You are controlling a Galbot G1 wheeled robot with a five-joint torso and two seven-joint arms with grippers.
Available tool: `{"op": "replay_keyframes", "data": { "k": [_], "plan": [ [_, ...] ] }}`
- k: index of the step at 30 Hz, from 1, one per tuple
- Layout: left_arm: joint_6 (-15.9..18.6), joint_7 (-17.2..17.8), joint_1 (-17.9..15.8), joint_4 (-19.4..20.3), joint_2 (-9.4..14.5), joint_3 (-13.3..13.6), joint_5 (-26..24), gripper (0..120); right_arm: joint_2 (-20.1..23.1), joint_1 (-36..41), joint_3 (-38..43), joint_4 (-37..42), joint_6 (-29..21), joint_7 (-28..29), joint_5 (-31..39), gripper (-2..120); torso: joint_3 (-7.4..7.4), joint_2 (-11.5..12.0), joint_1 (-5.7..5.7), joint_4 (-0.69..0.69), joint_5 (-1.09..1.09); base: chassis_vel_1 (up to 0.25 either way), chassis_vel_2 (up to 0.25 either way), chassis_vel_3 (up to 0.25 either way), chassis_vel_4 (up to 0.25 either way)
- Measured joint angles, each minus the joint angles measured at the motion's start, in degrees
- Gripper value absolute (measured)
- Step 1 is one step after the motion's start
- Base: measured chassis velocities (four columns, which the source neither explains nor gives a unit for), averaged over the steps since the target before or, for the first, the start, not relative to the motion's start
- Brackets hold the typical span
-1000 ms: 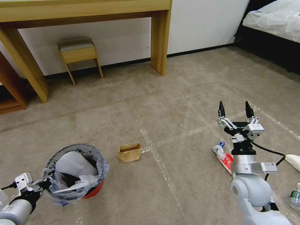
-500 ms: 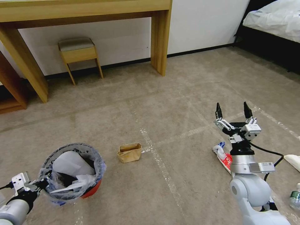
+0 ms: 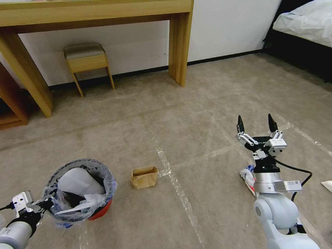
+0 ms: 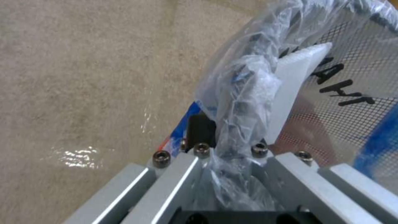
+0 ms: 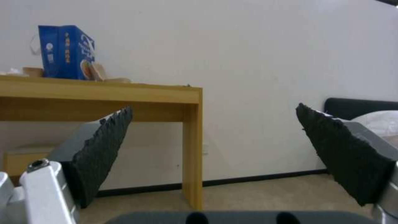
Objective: Pick up the trash bin and place the garbage on the floor into it.
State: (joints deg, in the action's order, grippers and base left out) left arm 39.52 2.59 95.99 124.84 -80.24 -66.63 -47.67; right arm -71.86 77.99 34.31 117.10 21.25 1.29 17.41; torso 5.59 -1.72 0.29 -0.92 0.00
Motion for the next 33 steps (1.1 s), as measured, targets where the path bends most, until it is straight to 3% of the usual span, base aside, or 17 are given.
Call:
{"op": "replay_keyframes", "data": {
  "k": [22,33],
  "plan": [
    [-0.1,-0.1,-0.1,0.0,0.2,-0.1,0.1,1,0.9,-0.6,-0.5,-0.4,0.2,-0.1,0.2,100,-0.03,0.0,-0.02,0.00,0.00,0.000,0.000,0.000,0.000],
    [-0.1,0.0,-0.2,-0.2,0.6,-0.5,-0.2,1,5.8,-3.6,-2.2,-3.1,1.7,-1.9,3.5,100,-0.02,0.0,-0.02,0.00,0.00,0.000,0.000,0.000,0.000]
  ]
}}
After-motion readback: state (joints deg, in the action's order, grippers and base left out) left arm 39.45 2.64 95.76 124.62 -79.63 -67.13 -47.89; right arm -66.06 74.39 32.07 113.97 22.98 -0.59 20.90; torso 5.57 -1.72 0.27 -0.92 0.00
